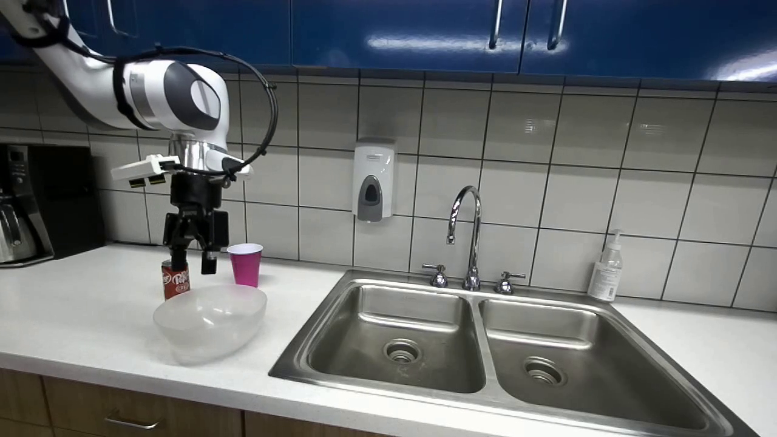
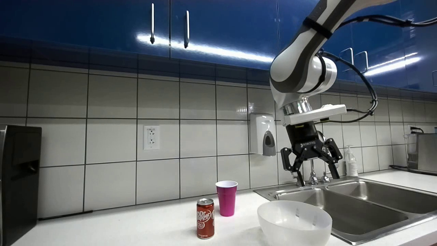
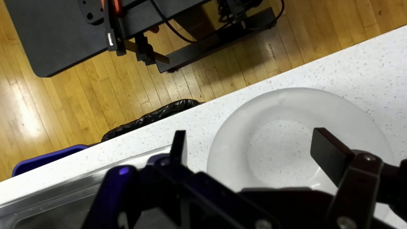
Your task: Put the plastic bowl in the left sink
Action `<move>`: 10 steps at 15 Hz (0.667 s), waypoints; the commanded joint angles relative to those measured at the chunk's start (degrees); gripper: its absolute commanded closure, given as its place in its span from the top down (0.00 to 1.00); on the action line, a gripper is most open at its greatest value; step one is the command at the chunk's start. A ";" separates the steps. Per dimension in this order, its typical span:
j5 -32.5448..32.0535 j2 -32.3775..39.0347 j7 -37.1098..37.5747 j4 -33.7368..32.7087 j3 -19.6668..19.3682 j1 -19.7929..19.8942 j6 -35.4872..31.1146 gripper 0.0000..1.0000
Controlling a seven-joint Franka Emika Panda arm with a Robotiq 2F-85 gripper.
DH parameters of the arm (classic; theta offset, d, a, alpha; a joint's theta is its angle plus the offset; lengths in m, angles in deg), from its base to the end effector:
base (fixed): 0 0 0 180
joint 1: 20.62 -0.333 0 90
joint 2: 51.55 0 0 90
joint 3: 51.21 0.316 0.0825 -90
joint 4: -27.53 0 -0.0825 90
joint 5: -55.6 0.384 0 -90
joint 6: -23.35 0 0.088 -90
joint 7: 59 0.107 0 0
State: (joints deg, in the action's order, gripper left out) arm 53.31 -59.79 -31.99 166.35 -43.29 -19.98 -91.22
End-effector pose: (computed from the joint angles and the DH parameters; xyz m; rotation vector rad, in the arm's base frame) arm 0.4336 0.0525 0.3428 2.9445 -0.4854 -0.3798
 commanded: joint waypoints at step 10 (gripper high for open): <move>-6.65 15.43 1.01 -9.03 -3.47 -1.96 -7.84 1.00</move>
State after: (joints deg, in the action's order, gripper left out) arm 49.29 -48.34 -31.99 160.97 -44.62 -20.94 -98.98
